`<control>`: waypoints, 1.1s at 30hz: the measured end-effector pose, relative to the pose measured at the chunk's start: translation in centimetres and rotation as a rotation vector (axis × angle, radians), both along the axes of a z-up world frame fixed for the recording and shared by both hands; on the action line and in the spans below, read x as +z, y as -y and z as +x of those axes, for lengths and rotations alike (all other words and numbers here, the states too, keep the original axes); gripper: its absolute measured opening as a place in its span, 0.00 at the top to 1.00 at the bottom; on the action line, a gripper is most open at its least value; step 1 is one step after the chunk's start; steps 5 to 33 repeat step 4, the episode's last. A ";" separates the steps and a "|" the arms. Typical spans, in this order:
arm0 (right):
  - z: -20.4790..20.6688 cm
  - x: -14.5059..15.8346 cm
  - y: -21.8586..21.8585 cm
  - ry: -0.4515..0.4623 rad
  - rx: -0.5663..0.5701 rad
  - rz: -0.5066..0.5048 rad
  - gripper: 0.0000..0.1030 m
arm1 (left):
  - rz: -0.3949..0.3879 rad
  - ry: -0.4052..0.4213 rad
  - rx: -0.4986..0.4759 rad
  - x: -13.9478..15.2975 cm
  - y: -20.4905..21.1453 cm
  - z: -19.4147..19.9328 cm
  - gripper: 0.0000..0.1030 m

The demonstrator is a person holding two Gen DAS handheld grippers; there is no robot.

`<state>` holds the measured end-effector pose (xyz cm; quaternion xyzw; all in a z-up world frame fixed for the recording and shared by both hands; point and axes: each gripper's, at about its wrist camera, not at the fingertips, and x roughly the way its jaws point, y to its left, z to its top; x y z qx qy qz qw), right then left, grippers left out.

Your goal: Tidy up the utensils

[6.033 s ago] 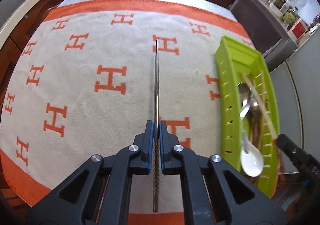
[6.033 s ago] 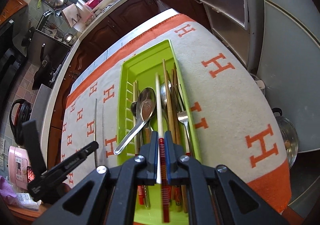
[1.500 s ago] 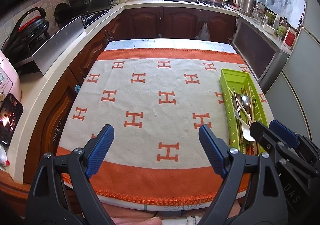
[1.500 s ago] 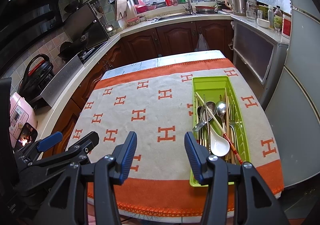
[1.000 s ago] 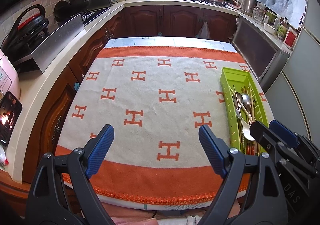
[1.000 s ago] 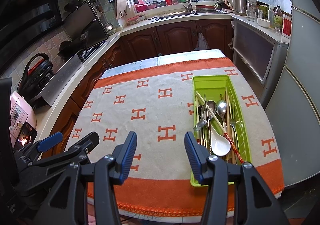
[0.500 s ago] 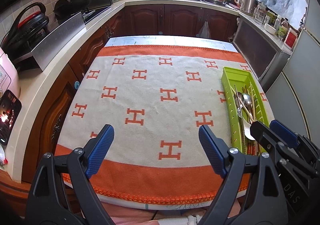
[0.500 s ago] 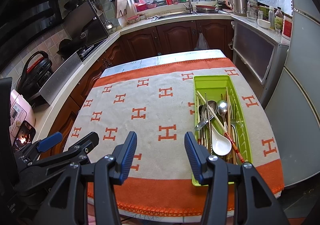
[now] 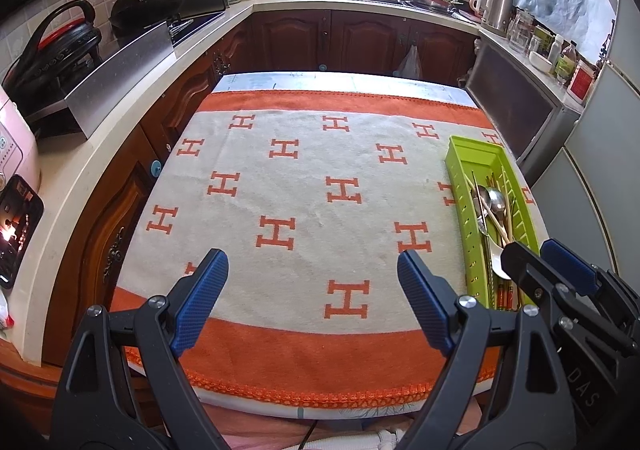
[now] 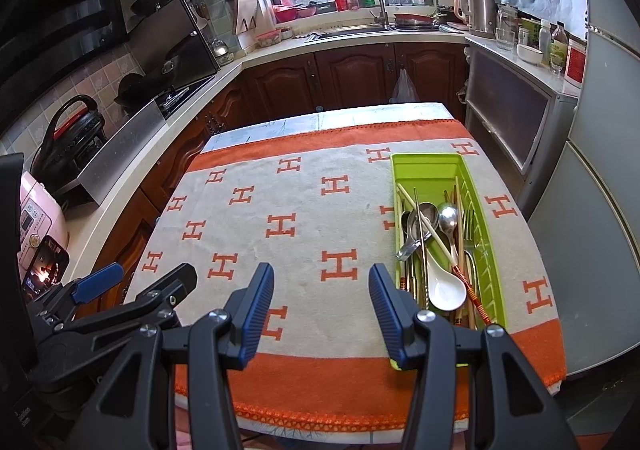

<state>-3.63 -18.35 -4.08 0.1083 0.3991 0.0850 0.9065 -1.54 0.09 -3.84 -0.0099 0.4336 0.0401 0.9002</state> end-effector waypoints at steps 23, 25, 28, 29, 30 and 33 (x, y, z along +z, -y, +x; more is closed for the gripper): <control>-0.1 -0.2 0.2 -0.007 0.005 -0.012 0.52 | -0.011 -0.008 0.003 -0.1 -0.5 0.0 0.17; -0.1 -0.2 0.2 -0.007 0.005 -0.012 0.52 | -0.011 -0.008 0.003 -0.1 -0.5 0.0 0.17; -0.1 -0.2 0.2 -0.007 0.005 -0.012 0.52 | -0.011 -0.008 0.003 -0.1 -0.5 0.0 0.17; -0.1 -0.2 0.2 -0.007 0.005 -0.012 0.52 | -0.011 -0.008 0.003 -0.1 -0.5 0.0 0.17; -0.1 -0.2 0.2 -0.007 0.005 -0.012 0.52 | -0.011 -0.008 0.003 -0.1 -0.5 0.0 0.17; -0.1 -0.2 0.2 -0.007 0.005 -0.012 0.52 | -0.011 -0.008 0.003 -0.1 -0.5 0.0 0.17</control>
